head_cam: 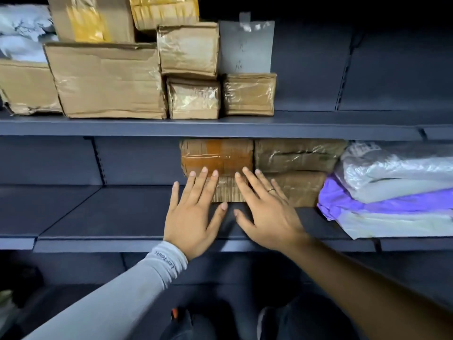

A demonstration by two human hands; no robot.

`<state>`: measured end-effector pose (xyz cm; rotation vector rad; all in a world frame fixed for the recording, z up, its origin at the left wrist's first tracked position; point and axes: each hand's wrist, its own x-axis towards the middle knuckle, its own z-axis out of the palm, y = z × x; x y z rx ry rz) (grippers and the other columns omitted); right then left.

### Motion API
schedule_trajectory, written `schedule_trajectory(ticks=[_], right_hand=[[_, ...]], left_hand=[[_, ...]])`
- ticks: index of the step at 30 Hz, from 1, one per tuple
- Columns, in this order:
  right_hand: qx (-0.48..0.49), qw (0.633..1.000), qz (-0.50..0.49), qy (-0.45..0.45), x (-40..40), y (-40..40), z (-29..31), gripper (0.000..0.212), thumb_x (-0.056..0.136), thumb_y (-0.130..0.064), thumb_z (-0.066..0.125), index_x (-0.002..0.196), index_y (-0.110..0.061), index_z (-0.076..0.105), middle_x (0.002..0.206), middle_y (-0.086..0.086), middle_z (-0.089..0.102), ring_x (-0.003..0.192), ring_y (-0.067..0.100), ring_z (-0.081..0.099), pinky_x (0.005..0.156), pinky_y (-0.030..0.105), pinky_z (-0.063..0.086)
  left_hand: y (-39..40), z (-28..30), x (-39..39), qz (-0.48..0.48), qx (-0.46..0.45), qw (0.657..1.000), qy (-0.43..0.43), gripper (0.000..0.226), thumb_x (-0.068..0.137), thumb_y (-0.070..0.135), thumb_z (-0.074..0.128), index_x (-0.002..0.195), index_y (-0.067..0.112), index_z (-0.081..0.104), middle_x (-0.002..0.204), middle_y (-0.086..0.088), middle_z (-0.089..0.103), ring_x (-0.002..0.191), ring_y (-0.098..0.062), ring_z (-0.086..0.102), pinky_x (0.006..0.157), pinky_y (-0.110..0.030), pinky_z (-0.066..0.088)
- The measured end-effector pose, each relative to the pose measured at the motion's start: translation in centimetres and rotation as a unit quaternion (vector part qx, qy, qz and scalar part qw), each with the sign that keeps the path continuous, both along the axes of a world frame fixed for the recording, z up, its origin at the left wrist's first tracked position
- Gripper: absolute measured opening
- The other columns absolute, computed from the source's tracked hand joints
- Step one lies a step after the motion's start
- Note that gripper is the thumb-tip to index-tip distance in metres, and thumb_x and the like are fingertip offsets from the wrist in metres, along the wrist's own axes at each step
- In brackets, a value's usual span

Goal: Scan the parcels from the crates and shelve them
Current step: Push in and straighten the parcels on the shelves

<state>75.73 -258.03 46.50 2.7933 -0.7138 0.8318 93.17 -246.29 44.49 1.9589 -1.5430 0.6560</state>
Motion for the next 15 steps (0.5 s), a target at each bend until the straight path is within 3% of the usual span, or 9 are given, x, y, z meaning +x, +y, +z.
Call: schedule_trajectory(ticks=[5, 8, 10, 15], right_hand=[[0.052, 0.997, -0.031, -0.041, 3.0, -2.8, -6.0, 0.077, 0.1, -0.055, 0.039, 0.166, -0.022, 0.018, 0.173, 0.002, 0.016, 0.158, 0.028, 0.022, 0.123, 0.053, 0.031], [0.074, 0.993, -0.038, -0.083, 5.0, -4.8, -8.2, 0.076, 0.101, -0.051, 0.045, 0.165, -0.016, 0.024, 0.172, 0.007, 0.022, 0.152, 0.034, 0.035, 0.116, 0.051, 0.042], [0.095, 0.988, -0.037, -0.117, 6.5, -6.0, -8.9, 0.078, 0.101, -0.049, 0.05, 0.166, -0.017, 0.022, 0.173, 0.006, 0.019, 0.153, 0.033, 0.033, 0.117, 0.047, 0.042], [0.191, 0.956, -0.075, -0.208, 10.3, -7.9, -8.3, 0.084, 0.1, -0.045, 0.058, 0.167, -0.031, 0.009, 0.175, -0.006, -0.001, 0.152, 0.033, 0.032, 0.108, 0.047, 0.046]], left_hand=[[-3.6, -5.1, 2.7, 0.015, 0.03, 0.996, 0.079, 0.074, 0.101, 0.066, 0.017, 0.166, 0.036, 0.001, 0.172, 0.011, -0.002, 0.161, -0.017, -0.005, 0.129, -0.051, 0.0], [-5.8, -6.6, 4.8, 0.031, 0.015, 0.989, 0.141, 0.077, 0.1, 0.065, 0.022, 0.167, 0.032, 0.005, 0.173, 0.01, 0.0, 0.161, -0.019, -0.002, 0.129, -0.05, 0.002], [-7.1, -7.2, 6.1, 0.049, -0.005, 0.984, 0.174, 0.076, 0.101, 0.063, 0.027, 0.167, 0.031, 0.007, 0.174, 0.007, 0.004, 0.161, -0.02, 0.0, 0.129, -0.052, 0.005], [-9.7, -7.2, 7.5, 0.078, -0.006, 0.969, 0.234, 0.082, 0.101, 0.066, 0.038, 0.165, 0.039, -0.007, 0.174, 0.008, -0.007, 0.16, -0.019, -0.008, 0.129, -0.054, -0.001]])
